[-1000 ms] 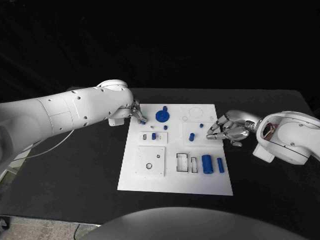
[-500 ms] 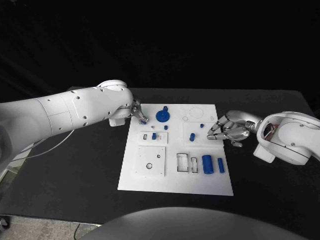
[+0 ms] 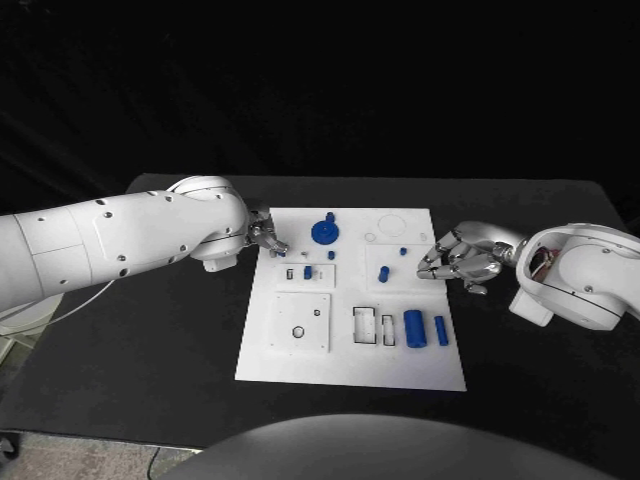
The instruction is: Assemble the parts on the task board
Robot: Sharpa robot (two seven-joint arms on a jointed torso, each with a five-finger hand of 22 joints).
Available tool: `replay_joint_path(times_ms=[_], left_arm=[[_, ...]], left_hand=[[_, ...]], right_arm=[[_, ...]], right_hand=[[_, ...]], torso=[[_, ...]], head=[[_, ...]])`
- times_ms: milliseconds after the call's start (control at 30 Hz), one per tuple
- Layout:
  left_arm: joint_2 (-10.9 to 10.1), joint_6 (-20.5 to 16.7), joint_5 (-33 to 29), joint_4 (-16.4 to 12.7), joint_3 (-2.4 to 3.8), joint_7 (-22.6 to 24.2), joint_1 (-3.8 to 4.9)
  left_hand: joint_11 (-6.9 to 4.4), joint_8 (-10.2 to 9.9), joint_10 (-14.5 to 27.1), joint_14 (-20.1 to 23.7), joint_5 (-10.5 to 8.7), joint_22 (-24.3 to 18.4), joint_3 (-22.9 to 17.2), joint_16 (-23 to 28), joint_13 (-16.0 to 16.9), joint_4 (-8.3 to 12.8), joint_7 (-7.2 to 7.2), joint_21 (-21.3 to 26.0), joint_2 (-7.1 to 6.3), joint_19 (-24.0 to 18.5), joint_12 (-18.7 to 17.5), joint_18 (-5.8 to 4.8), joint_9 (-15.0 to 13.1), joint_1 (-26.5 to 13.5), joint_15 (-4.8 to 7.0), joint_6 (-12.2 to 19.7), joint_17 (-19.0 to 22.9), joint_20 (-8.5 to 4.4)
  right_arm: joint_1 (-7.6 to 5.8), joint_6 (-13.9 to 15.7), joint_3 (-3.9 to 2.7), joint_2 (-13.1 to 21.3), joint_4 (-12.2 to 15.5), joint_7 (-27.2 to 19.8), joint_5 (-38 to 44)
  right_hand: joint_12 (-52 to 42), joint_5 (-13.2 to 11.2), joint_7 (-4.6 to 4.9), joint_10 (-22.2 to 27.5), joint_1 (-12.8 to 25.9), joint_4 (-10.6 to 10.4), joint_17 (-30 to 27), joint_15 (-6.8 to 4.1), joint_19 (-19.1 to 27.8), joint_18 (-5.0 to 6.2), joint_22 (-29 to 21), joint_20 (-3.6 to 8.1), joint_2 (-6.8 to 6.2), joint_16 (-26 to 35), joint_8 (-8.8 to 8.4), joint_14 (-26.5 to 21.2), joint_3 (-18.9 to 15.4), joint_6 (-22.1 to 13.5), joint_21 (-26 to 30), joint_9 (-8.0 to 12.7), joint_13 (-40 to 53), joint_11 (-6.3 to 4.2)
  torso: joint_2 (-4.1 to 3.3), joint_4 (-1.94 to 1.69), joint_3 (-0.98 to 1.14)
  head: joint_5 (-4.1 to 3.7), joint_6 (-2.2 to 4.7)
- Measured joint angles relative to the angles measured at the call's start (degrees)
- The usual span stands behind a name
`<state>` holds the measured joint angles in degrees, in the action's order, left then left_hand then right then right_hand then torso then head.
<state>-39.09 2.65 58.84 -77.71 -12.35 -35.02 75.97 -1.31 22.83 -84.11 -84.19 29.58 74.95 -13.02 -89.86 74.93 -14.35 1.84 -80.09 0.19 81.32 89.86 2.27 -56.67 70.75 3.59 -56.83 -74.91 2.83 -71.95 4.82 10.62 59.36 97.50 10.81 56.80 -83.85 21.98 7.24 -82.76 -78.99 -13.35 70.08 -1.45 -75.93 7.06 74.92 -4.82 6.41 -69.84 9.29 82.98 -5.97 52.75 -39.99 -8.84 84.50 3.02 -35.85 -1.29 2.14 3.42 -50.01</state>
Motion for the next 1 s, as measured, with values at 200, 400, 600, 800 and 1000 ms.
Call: replay_joint_path(times_ms=[200,400,600,800,1000], left_arm=[[-3.5,-5.8,2.8,-6.5,-0.14,-0.5,-0.47],[-4.6,-10.5,5.2,-9.3,-0.32,-0.5,-2.16],[-4.9,-13.0,6.7,-10.0,-0.31,-0.5,-3.65],[-5.1,-14.0,7.6,-10.3,-0.33,-0.4,-4.40],[-5.4,-14.1,7.9,-10.7,-0.33,-0.4,-4.64]], left_hand=[[0.00,0.0,0.0,0.0,-0.46,0.0,-0.4,0.0,0.0,-0.3,-0.21,0.0,-0.16,0.1,0.0,0.01,0.0,-0.2,0.00,-0.2,0.0,-0.08],[0.00,0.0,0.0,0.2,-0.47,0.0,-0.6,0.0,0.0,-0.2,-0.21,0.0,-0.22,0.1,0.0,0.00,0.0,-0.2,0.20,-0.2,0.0,-0.08],[0.00,0.0,0.0,0.2,-0.47,0.0,-0.6,0.0,0.0,-0.2,-0.31,-0.2,-0.29,0.3,0.0,0.00,0.0,-0.3,0.20,-0.3,0.0,-0.28],[0.01,-0.1,0.0,0.2,-0.48,0.0,-0.8,0.0,0.0,-0.4,-0.31,-0.2,-0.30,0.3,0.0,0.00,-0.1,-0.3,0.20,-0.7,0.0,-0.28],[0.01,-0.1,0.0,0.2,-0.49,0.0,-0.8,0.0,0.0,-0.4,-0.30,-0.2,-0.30,0.3,0.0,0.01,-0.1,-0.3,0.20,-0.7,0.0,-0.28]], right_arm=[[0.11,0.0,0.00,-0.1,-0.1,0.0,0.0],[0.28,0.0,0.00,-0.1,-0.2,0.0,0.0],[0.35,0.0,0.00,0.3,-0.1,0.0,0.0],[0.36,0.0,0.00,0.3,-0.1,0.1,-0.1],[0.40,0.0,0.00,0.1,-0.1,0.1,-0.2]], right_hand=[[0.2,0.9,0.00,0.0,-0.2,0.2,0.0,0.00,0.0,0.00,0.0,0.00,-0.22,0.0,0.00,0.0,0.2,0.0,0.2,0.1,0.0,0.01],[0.2,1.2,0.00,0.1,-0.3,0.2,-0.1,0.00,0.0,0.00,0.0,0.00,-0.16,0.0,0.00,0.0,0.2,0.0,0.4,0.1,0.0,0.11],[0.2,1.2,0.00,0.1,-0.3,0.2,-0.1,0.01,0.0,0.00,0.0,0.00,-0.16,0.0,0.00,0.0,0.2,0.0,0.4,0.1,0.0,0.12],[0.1,1.2,0.00,0.2,-0.4,0.2,-0.1,0.01,0.0,0.00,0.0,0.00,-0.07,0.0,0.00,0.0,0.2,0.0,0.4,0.1,0.0,0.20],[0.0,1.5,0.00,0.1,-0.7,0.3,-0.1,0.02,0.0,0.01,0.0,0.00,-0.23,0.0,0.00,0.0,0.3,0.0,0.4,0.2,0.0,0.09]], torso=[[0.07,-0.05,0.03],[0.10,-0.04,0.01],[0.02,0.01,-0.01],[0.01,0.01,0.01],[0.03,-0.05,0.03]], head=[[0.43,0.00],[0.49,0.00],[0.29,0.00],[0.20,0.00],[0.22,0.00]])
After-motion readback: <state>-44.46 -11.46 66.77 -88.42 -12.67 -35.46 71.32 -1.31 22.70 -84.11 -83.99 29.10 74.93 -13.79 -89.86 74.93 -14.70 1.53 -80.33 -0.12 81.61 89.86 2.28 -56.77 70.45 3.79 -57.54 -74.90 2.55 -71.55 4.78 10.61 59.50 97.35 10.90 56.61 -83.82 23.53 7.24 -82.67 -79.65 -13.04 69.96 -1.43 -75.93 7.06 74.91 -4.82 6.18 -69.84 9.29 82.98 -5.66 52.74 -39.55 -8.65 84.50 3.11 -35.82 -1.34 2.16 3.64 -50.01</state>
